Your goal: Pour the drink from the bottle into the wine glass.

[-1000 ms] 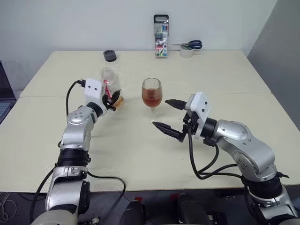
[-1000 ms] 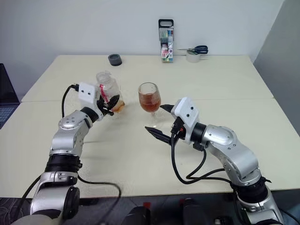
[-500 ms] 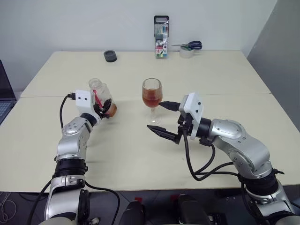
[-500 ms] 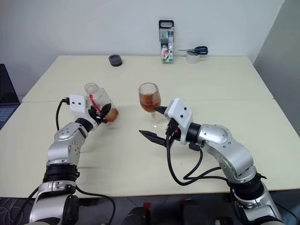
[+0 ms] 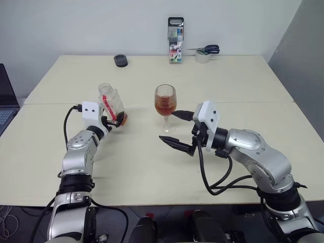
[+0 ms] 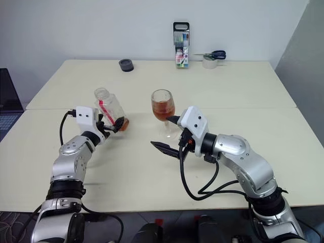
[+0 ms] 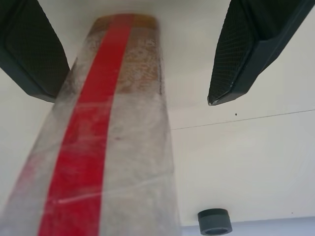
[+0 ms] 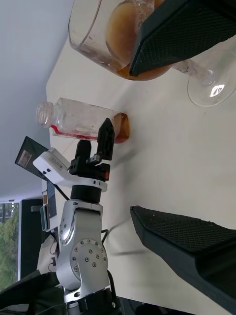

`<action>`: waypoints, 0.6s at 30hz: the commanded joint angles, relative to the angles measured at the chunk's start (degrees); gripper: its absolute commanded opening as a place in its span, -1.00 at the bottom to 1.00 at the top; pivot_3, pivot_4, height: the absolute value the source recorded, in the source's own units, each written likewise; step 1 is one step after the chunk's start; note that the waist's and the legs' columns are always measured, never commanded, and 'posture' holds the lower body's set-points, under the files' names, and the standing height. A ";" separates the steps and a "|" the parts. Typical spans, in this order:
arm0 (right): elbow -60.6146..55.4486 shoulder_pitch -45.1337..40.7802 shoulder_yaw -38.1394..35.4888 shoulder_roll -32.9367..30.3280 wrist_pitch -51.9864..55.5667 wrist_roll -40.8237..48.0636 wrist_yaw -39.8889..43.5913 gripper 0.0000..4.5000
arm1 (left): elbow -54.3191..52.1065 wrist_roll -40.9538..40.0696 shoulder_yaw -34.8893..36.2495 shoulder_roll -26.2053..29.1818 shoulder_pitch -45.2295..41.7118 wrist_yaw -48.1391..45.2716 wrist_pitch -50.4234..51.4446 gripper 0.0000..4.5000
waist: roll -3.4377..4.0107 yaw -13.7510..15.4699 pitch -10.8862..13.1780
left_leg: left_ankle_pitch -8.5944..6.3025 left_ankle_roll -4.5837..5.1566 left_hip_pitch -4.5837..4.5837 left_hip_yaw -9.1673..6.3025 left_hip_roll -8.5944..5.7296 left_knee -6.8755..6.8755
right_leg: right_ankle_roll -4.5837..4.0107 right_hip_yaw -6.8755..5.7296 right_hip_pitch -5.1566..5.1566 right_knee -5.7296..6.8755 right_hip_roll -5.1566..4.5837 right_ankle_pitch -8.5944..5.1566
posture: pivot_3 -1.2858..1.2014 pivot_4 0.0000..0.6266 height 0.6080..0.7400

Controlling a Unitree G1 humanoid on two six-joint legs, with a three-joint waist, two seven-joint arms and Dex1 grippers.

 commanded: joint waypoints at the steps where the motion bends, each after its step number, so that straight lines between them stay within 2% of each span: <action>1: -0.23 3.21 -0.67 -0.53 -3.34 -3.29 -1.67 1.00 | -4.83 1.20 -0.52 0.35 2.30 -0.16 -3.06 0.99 | -0.02 0.11 -0.01 | 0.00 0.00 0.00 0.00 0.00 -0.01 | 0.00 0.00 0.00 -0.01 0.00 0.00 | 0.03 -0.52 1.00; 5: 0.55 10.64 -3.41 3.10 -7.97 -4.73 -5.95 1.00 | -9.74 2.25 -0.45 0.37 6.95 1.43 -3.18 0.99 | -0.03 0.22 -0.02 | 0.00 -0.01 -0.01 0.00 0.05 -0.06 | 0.00 0.02 0.02 -0.09 -0.03 0.00 | 0.03 -0.52 1.00; 11: 8.26 22.69 -7.25 11.68 -24.00 -8.27 -11.38 1.00 | -17.22 2.05 1.58 -1.61 14.75 4.88 -4.74 0.99 | -0.06 0.31 -0.04 | -0.01 0.00 0.05 0.05 0.07 -0.10 | 0.00 0.03 0.07 -0.16 0.01 0.00 | 0.03 -0.52 1.00; 18: 14.95 23.52 -10.47 16.06 -31.24 -11.58 -16.66 1.00 | -23.77 -0.22 1.87 -4.27 19.68 5.54 -2.00 0.99 | -0.06 0.55 -0.03 | -0.01 0.00 0.09 0.10 0.07 -0.11 | 0.00 0.07 0.09 -0.18 0.04 0.00 | 0.03 -0.52 1.00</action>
